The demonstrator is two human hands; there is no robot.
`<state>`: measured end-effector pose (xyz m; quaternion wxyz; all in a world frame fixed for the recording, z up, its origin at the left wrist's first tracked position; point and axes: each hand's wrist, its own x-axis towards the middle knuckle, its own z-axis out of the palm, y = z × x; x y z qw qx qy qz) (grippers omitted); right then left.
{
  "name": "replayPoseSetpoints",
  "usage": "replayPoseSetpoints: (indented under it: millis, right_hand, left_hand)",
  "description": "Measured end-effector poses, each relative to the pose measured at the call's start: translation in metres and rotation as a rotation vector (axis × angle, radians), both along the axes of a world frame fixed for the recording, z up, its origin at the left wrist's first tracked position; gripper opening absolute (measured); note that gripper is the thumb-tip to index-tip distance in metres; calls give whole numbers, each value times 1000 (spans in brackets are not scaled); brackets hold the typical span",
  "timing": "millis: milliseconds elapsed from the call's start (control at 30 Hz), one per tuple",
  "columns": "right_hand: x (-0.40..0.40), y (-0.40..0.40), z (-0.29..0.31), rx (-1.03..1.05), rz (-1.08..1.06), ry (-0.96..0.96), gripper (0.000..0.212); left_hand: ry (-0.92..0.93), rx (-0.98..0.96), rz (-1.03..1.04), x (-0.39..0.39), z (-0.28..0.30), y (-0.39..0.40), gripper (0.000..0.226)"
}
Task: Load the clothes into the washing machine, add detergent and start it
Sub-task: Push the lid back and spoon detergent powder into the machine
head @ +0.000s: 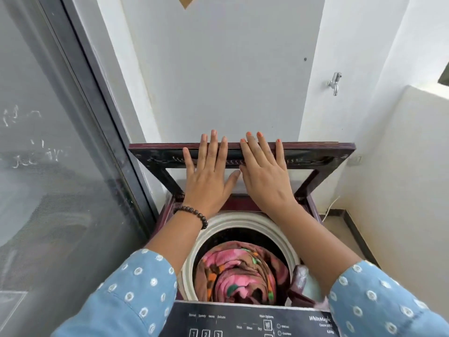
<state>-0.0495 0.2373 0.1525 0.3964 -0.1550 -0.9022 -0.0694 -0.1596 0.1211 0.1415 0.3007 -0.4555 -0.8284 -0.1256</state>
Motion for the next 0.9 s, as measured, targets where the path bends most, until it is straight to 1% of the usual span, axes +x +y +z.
replayPoseSetpoints:
  millis: [133,300,467,633,900]
  right_hand:
    - [-40,35,19,-10,-50,-24,54]
    - [-81,71,29,-2,-108,-53,54]
    - [-115,96,30,-24,-160,-57,59]
    - [-145,119,32,-86,-189,-72,64]
    - [-170,140,25,-120,-214,-118,63]
  left_hand:
    - [15,31,-21,-39,22,38,70]
    - [12,36,-11,-78,38,78,70]
    - [-5,27,-4,-108,43,108,69]
    - [-50,40,-26,-135,47,135,61]
    - [-62,46,-31,-163,41,162,59]
